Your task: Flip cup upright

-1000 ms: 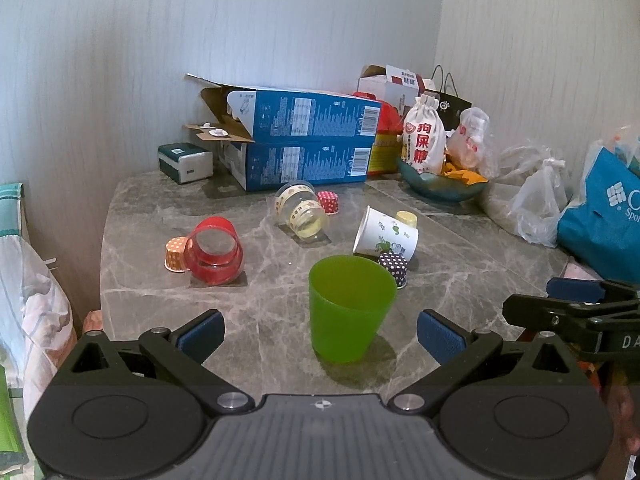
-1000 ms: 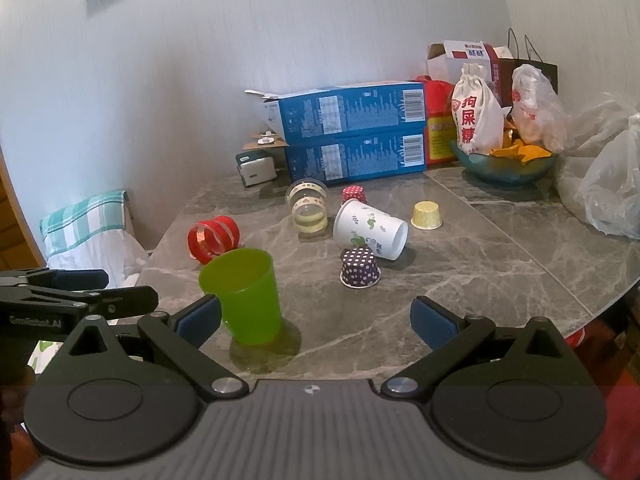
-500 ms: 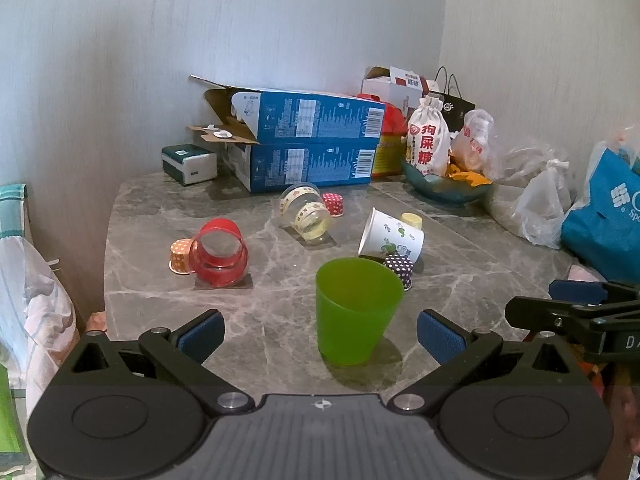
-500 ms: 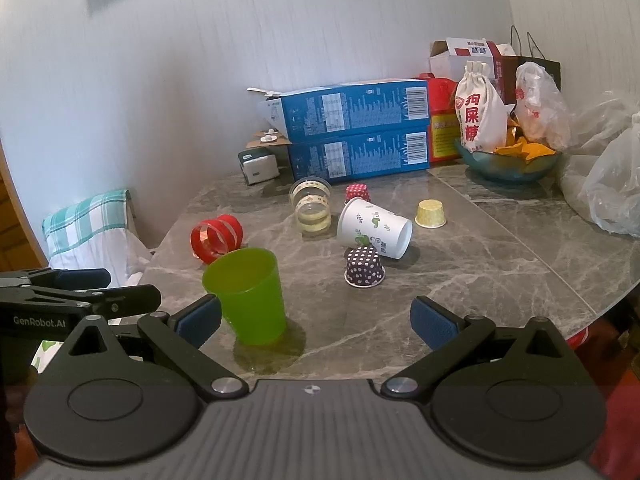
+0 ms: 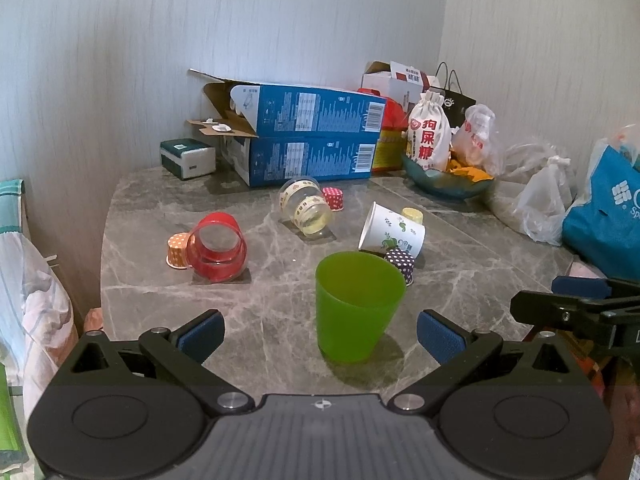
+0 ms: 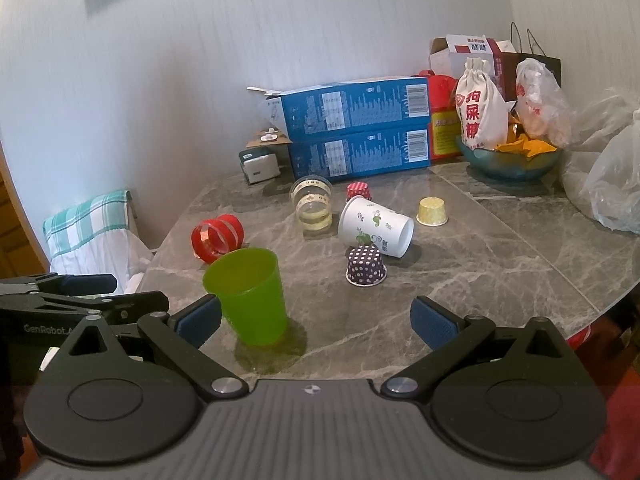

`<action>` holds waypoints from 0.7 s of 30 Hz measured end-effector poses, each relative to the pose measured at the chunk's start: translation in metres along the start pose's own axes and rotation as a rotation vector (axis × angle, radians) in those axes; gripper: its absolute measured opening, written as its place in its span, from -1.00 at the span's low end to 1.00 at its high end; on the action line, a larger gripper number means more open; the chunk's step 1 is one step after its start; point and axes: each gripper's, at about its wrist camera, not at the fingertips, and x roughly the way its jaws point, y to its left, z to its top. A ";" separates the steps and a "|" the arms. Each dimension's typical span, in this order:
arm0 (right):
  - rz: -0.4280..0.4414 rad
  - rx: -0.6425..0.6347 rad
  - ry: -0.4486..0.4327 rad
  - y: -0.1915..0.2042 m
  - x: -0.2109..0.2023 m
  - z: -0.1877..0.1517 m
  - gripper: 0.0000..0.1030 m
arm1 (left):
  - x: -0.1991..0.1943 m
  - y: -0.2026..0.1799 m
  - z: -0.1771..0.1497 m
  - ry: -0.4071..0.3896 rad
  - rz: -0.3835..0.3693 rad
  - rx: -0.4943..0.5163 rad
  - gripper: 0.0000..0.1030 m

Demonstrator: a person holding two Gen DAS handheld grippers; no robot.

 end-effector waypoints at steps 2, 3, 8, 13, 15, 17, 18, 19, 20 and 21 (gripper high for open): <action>0.001 0.001 0.003 -0.001 0.001 0.000 0.98 | 0.000 0.000 0.000 0.002 0.001 0.000 1.00; 0.002 0.002 0.003 -0.001 0.001 0.000 0.98 | 0.001 0.000 0.000 0.003 0.001 0.001 1.00; 0.004 0.006 0.003 -0.001 0.001 0.000 0.98 | 0.002 0.000 -0.001 0.006 0.000 0.001 1.00; 0.004 0.008 0.002 -0.001 0.000 0.000 0.98 | 0.002 -0.001 -0.001 0.004 0.001 0.002 1.00; 0.004 0.008 0.003 -0.001 0.001 0.000 0.98 | 0.002 0.000 -0.001 0.007 0.000 0.001 1.00; 0.005 0.009 0.005 -0.001 0.001 0.000 0.98 | 0.002 -0.001 -0.001 0.006 0.000 0.001 1.00; 0.005 0.010 0.005 -0.001 0.001 0.000 0.98 | 0.002 -0.001 -0.001 0.006 0.000 0.001 1.00; 0.005 0.011 0.006 -0.001 0.001 0.000 0.98 | 0.002 -0.001 -0.001 0.006 0.000 0.001 1.00; 0.005 0.011 0.007 -0.001 0.001 0.000 0.98 | 0.002 -0.001 -0.001 0.006 0.000 0.001 1.00; 0.005 0.011 0.008 -0.001 0.002 -0.001 0.98 | 0.002 -0.001 -0.001 0.005 0.000 0.001 1.00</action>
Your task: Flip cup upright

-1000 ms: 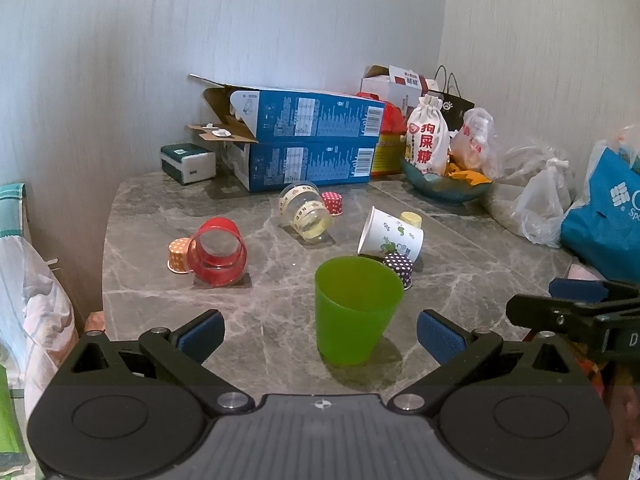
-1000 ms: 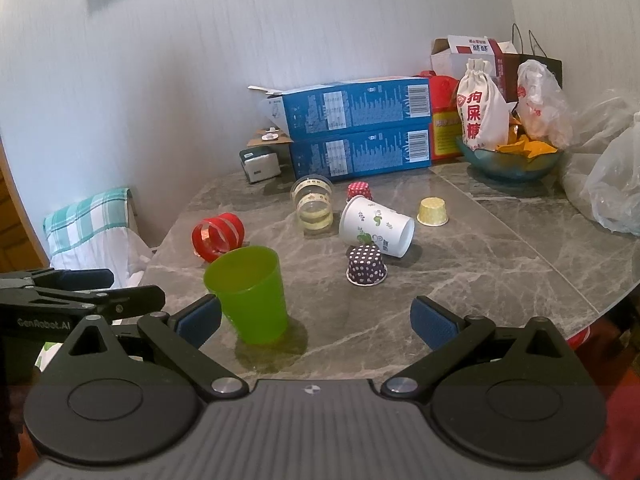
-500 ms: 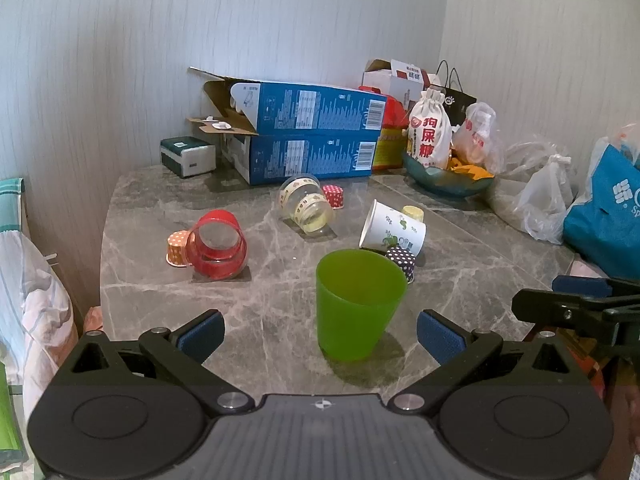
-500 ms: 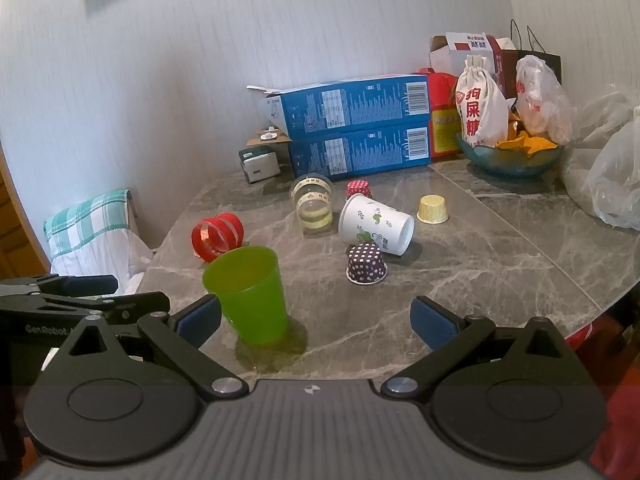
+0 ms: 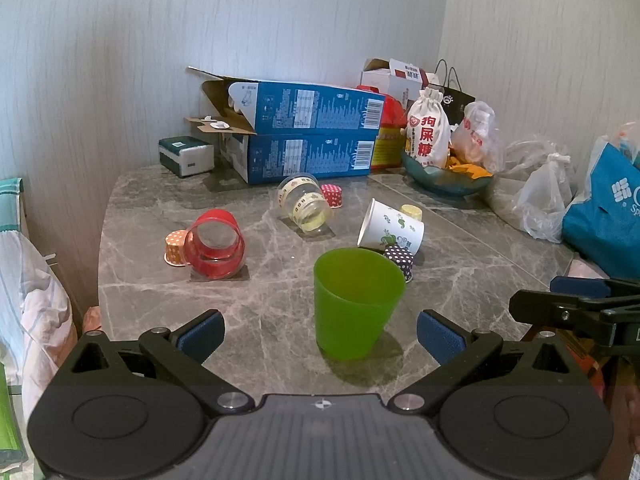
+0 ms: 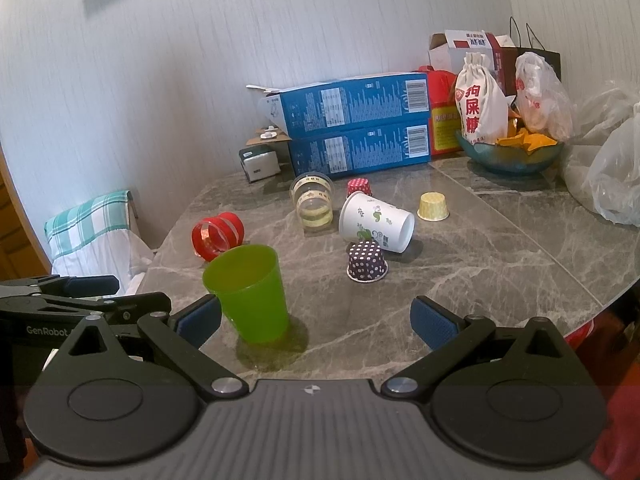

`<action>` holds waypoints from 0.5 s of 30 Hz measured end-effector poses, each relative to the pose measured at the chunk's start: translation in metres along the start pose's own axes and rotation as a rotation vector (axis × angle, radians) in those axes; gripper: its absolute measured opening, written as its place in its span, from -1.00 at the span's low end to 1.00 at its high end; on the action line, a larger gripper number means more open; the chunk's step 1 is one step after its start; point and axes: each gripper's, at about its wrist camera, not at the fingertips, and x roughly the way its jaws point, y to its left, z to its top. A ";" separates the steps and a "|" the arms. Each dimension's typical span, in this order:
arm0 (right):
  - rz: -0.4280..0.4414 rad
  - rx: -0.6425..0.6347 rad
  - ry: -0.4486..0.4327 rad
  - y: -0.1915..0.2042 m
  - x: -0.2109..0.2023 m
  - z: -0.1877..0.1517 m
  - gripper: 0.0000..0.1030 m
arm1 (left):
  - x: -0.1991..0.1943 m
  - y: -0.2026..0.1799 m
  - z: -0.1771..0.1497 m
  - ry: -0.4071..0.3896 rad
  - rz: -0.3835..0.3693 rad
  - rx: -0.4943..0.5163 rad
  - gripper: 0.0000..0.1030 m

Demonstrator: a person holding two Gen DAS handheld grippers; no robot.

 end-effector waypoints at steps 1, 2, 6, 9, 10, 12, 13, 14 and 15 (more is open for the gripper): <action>0.000 0.000 0.001 0.000 0.000 0.000 0.98 | 0.000 0.000 0.000 0.000 0.000 0.000 1.00; 0.000 0.001 0.002 0.000 0.000 0.000 0.98 | 0.000 0.000 0.000 0.001 -0.001 0.000 1.00; 0.001 0.001 0.001 0.000 0.001 0.000 0.98 | 0.001 -0.001 -0.001 0.003 0.000 0.001 1.00; 0.001 0.002 0.002 0.000 0.001 0.000 0.98 | 0.001 -0.001 -0.001 0.003 -0.003 0.000 1.00; 0.002 0.001 0.002 0.000 0.001 0.000 0.98 | 0.001 -0.001 -0.001 0.002 -0.001 -0.001 1.00; 0.001 0.002 0.003 0.000 0.002 -0.001 0.98 | 0.001 -0.001 -0.002 0.002 -0.003 0.002 1.00; 0.002 0.002 0.004 0.000 0.002 -0.002 0.98 | 0.001 -0.001 -0.002 0.003 -0.004 0.000 1.00; 0.002 0.001 0.004 0.000 0.002 -0.003 0.98 | 0.002 -0.001 -0.002 0.003 -0.006 0.000 1.00; 0.001 0.002 0.004 0.000 0.002 -0.003 0.98 | 0.002 -0.001 -0.003 0.002 -0.007 0.001 1.00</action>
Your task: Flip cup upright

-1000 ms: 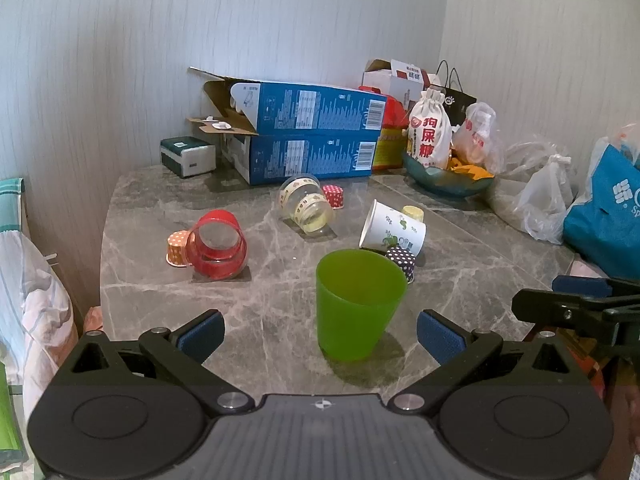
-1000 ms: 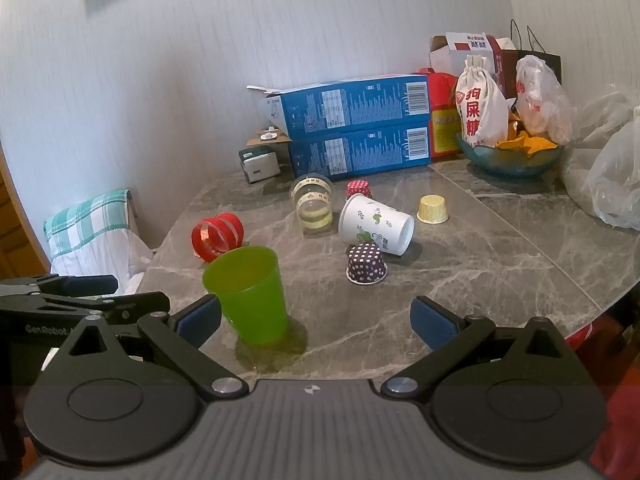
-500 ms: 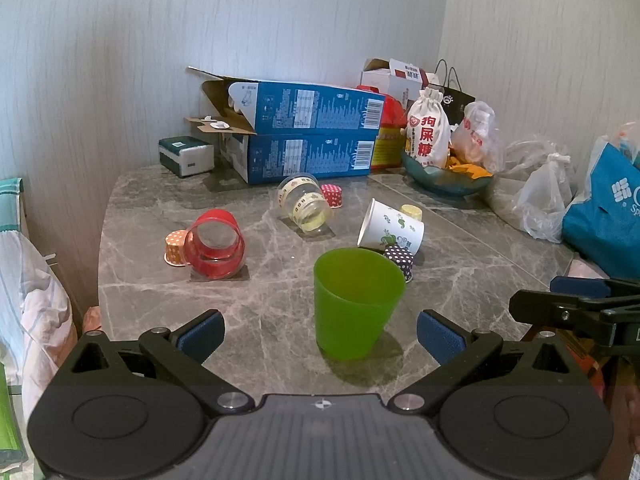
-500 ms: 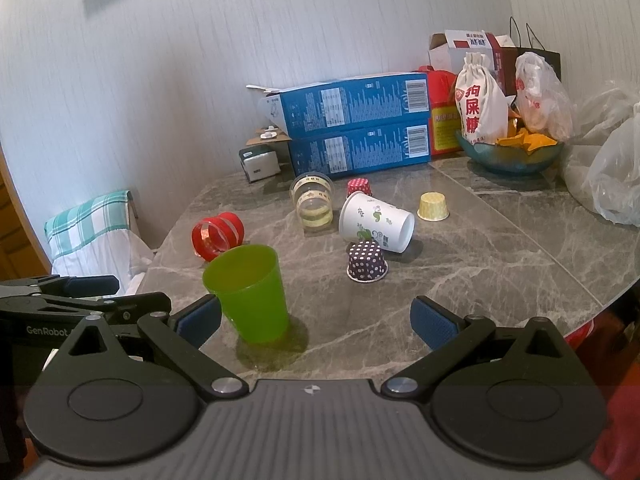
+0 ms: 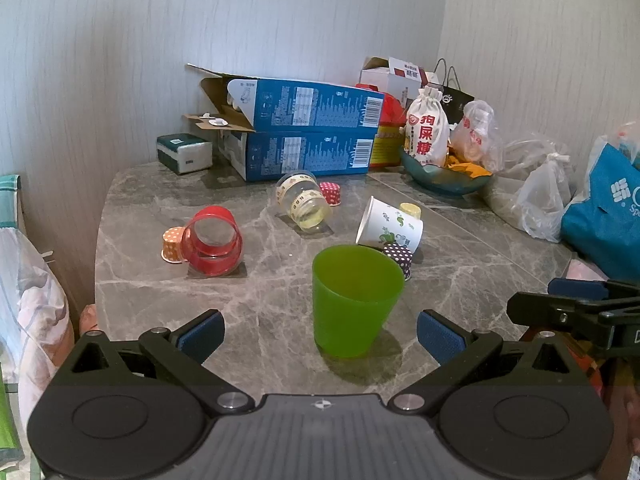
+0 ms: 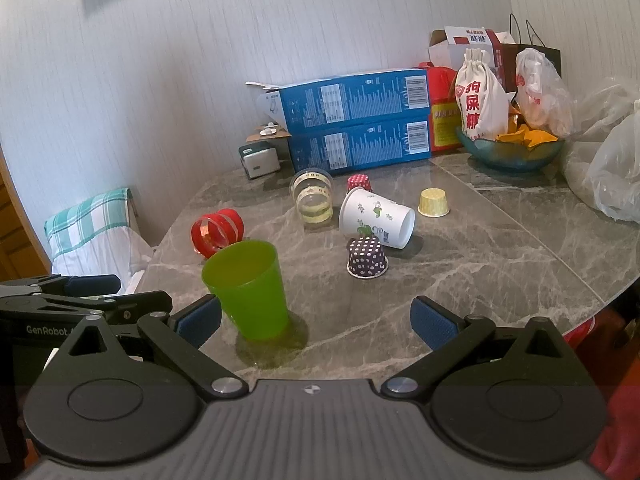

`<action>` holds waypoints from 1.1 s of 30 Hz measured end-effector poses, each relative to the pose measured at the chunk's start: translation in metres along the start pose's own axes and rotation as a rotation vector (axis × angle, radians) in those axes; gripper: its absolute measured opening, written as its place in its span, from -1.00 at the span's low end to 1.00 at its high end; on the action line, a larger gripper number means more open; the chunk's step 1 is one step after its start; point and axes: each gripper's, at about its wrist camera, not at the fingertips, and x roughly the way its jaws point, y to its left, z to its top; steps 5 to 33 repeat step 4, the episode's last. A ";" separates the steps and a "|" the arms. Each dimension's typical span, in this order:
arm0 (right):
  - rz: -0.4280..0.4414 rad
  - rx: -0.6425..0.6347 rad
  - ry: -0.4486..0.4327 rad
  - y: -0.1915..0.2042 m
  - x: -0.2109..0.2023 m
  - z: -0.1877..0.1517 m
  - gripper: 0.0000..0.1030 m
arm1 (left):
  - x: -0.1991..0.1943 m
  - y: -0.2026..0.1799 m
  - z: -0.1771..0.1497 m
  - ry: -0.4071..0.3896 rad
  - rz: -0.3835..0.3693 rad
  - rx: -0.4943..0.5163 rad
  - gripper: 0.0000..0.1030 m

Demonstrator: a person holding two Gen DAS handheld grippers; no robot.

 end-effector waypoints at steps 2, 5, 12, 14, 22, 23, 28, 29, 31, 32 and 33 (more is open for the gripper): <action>-0.001 -0.001 0.001 0.000 0.000 -0.001 0.98 | 0.001 0.000 0.000 -0.001 -0.003 0.000 1.00; -0.002 -0.002 0.001 0.000 0.000 -0.001 0.98 | 0.001 0.000 -0.001 -0.002 -0.003 0.000 1.00; -0.002 -0.002 0.001 0.000 0.000 -0.001 0.98 | 0.001 0.000 -0.001 -0.002 -0.003 0.000 1.00; -0.002 -0.002 0.001 0.000 0.000 -0.001 0.98 | 0.001 0.000 -0.001 -0.002 -0.003 0.000 1.00; -0.002 -0.002 0.001 0.000 0.000 -0.001 0.98 | 0.001 0.000 -0.001 -0.002 -0.003 0.000 1.00; -0.002 -0.002 0.001 0.000 0.000 -0.001 0.98 | 0.001 0.000 -0.001 -0.002 -0.003 0.000 1.00; -0.002 -0.002 0.001 0.000 0.000 -0.001 0.98 | 0.001 0.000 -0.001 -0.002 -0.003 0.000 1.00; -0.002 -0.002 0.001 0.000 0.000 -0.001 0.98 | 0.001 0.000 -0.001 -0.002 -0.003 0.000 1.00; -0.002 -0.002 0.001 0.000 0.000 -0.001 0.98 | 0.001 0.000 -0.001 -0.002 -0.003 0.000 1.00; -0.002 -0.002 0.001 0.000 0.000 -0.001 0.98 | 0.001 0.000 -0.001 -0.002 -0.003 0.000 1.00; -0.002 -0.002 0.001 0.000 0.000 -0.001 0.98 | 0.001 0.000 -0.001 -0.002 -0.003 0.000 1.00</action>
